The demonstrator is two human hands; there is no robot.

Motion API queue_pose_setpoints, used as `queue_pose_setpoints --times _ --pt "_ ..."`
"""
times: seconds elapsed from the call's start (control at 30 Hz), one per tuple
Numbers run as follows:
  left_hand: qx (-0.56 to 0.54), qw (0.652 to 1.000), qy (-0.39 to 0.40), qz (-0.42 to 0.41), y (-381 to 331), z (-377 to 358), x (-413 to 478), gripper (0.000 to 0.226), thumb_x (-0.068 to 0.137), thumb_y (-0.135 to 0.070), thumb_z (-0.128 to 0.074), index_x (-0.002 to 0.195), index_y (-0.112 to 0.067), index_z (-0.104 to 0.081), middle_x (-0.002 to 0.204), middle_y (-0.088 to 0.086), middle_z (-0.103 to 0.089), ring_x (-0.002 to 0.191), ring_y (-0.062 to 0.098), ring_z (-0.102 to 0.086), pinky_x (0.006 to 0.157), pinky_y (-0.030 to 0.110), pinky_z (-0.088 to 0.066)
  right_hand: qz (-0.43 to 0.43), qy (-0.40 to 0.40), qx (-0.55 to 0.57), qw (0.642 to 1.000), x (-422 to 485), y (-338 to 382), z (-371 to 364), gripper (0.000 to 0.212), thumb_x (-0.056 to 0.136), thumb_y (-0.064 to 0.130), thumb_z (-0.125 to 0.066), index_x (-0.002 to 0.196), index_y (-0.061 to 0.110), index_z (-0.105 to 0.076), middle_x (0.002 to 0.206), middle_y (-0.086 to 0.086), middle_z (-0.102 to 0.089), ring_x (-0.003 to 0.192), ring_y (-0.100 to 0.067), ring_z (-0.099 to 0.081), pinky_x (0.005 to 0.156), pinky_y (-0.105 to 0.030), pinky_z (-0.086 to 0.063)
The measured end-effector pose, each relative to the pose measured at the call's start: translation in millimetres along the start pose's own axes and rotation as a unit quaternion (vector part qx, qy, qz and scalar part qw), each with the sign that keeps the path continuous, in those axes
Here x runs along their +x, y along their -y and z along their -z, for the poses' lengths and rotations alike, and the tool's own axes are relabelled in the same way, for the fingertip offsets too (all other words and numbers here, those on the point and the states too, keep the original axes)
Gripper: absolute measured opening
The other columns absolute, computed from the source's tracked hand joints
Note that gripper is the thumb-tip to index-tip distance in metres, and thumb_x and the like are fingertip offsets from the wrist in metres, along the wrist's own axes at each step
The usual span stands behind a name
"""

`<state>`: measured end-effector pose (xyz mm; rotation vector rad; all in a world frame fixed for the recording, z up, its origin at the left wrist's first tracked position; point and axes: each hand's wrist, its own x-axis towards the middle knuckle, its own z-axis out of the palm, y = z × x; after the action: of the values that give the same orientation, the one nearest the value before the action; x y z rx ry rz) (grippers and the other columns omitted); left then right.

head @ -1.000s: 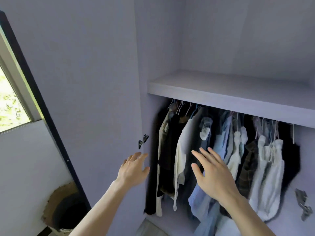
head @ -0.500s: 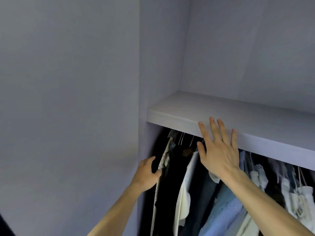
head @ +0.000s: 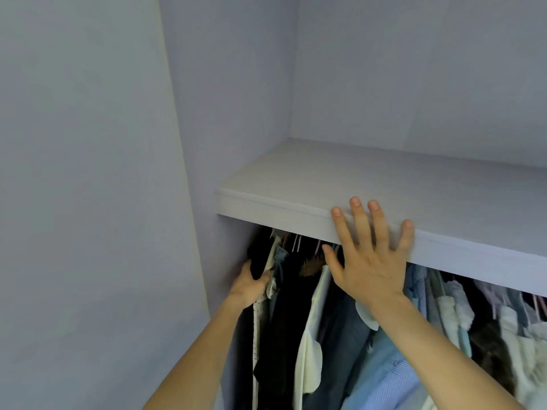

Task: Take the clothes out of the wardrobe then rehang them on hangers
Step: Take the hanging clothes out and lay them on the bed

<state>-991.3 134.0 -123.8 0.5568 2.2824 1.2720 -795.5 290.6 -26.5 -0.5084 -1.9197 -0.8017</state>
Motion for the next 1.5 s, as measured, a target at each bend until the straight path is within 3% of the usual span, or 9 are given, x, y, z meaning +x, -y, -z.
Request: queue_pose_setpoints --times 0.1,0.27,0.43,0.6,0.77,0.93,1.1,1.3,1.5 --pt "0.020 1.000 -0.002 0.003 -4 -14 12 0.064 0.098 -0.041 -0.058 0.152 -0.018 -0.032 0.145 0.009 -0.052 0.127 0.027 -0.054 0.099 0.024 -0.044 0.010 -0.016 -0.002 1.000 1 1 -1 0.075 0.093 0.057 -0.048 0.158 0.026 -0.024 0.165 -0.007 -0.017 0.152 -0.028 -0.014 0.118 -0.062 -0.004" --pt "0.066 0.998 0.010 0.002 -13 -22 20 0.066 0.094 -0.031 -0.059 0.152 -0.012 -0.032 0.146 0.012 -0.050 0.127 0.028 -0.053 0.090 0.026 -0.041 0.012 -0.026 -0.010 1.000 -1 1 -2 0.074 0.093 0.055 -0.047 0.158 0.026 -0.025 0.164 -0.007 -0.019 0.151 -0.028 -0.017 0.119 -0.061 -0.001" --pt "0.014 0.999 -0.028 -0.010 -21 -25 13 0.056 0.093 -0.035 -0.059 0.141 -0.012 -0.043 0.135 0.009 -0.057 0.097 0.016 -0.051 0.082 0.027 -0.040 0.001 -0.033 0.002 0.999 0 3 -2 0.075 0.092 0.051 -0.050 0.158 0.027 -0.024 0.164 -0.005 -0.019 0.151 -0.026 -0.017 0.120 -0.060 -0.002" --pt "0.118 0.988 -0.085 -0.058 -33 -4 0 0.065 0.096 -0.065 -0.040 0.139 -0.018 -0.054 0.125 0.005 -0.066 0.114 0.027 -0.061 0.089 0.032 -0.048 -0.009 -0.035 0.019 0.999 2 5 1 0.076 0.090 0.045 -0.052 0.158 0.028 -0.024 0.163 -0.004 -0.022 0.150 -0.025 -0.019 0.119 -0.058 -0.004" --pt "0.288 0.948 -0.129 -0.031 -54 16 -9 0.045 0.106 -0.038 -0.029 0.127 -0.007 -0.055 0.126 0.017 -0.063 0.114 0.035 -0.060 0.088 0.037 -0.048 -0.011 -0.016 0.050 0.999 2 3 8 0.075 0.088 0.039 -0.051 0.158 0.027 -0.025 0.161 -0.002 -0.030 0.148 -0.024 -0.025 0.119 -0.056 -0.007" --pt "0.218 0.968 -0.123 0.026 -78 4 -9 0.039 0.103 -0.030 -0.032 0.123 0.001 -0.043 0.130 0.025 -0.056 0.116 0.039 -0.056 0.080 0.038 -0.038 -0.018 -0.006 0.053 0.998 4 5 10 0.077 0.085 0.034 -0.051 0.157 0.026 -0.025 0.158 -0.002 -0.034 0.145 -0.023 -0.029 0.120 -0.056 -0.008" --pt "0.234 0.968 -0.081 0.029 -90 -17 -2 0.048 0.099 -0.039 -0.034 0.128 -0.007 -0.053 0.127 0.018 -0.060 0.109 0.035 -0.059 0.080 0.036 -0.043 -0.017 0.011 0.038 0.999 2 5 7 0.080 0.083 0.033 -0.050 0.158 0.025 -0.022 0.160 -0.003 -0.030 0.147 -0.024 -0.026 0.120 -0.057 -0.003" --pt "-0.077 0.991 -0.111 -0.011 -64 -23 7 0.039 0.103 -0.025 -0.044 0.131 -0.001 -0.054 0.112 0.013 -0.063 0.100 0.030 -0.060 0.088 0.038 -0.050 -0.008 0.021 0.023 0.999 3 4 10 0.082 0.082 0.033 -0.049 0.158 0.025 -0.021 0.160 -0.004 -0.027 0.146 -0.025 -0.025 0.120 -0.057 0.000" --pt "-0.172 0.973 -0.151 -0.037 -69 -30 -6 0.046 0.104 -0.035 -0.044 0.140 -0.006 -0.048 0.131 0.013 -0.059 0.120 0.033 -0.055 0.105 0.050 -0.045 -0.003 0.032 0.023 0.999 4 3 12 0.084 0.082 0.035 -0.051 0.159 0.024 -0.019 0.162 -0.004 -0.024 0.147 -0.025 -0.022 0.120 -0.057 0.003"
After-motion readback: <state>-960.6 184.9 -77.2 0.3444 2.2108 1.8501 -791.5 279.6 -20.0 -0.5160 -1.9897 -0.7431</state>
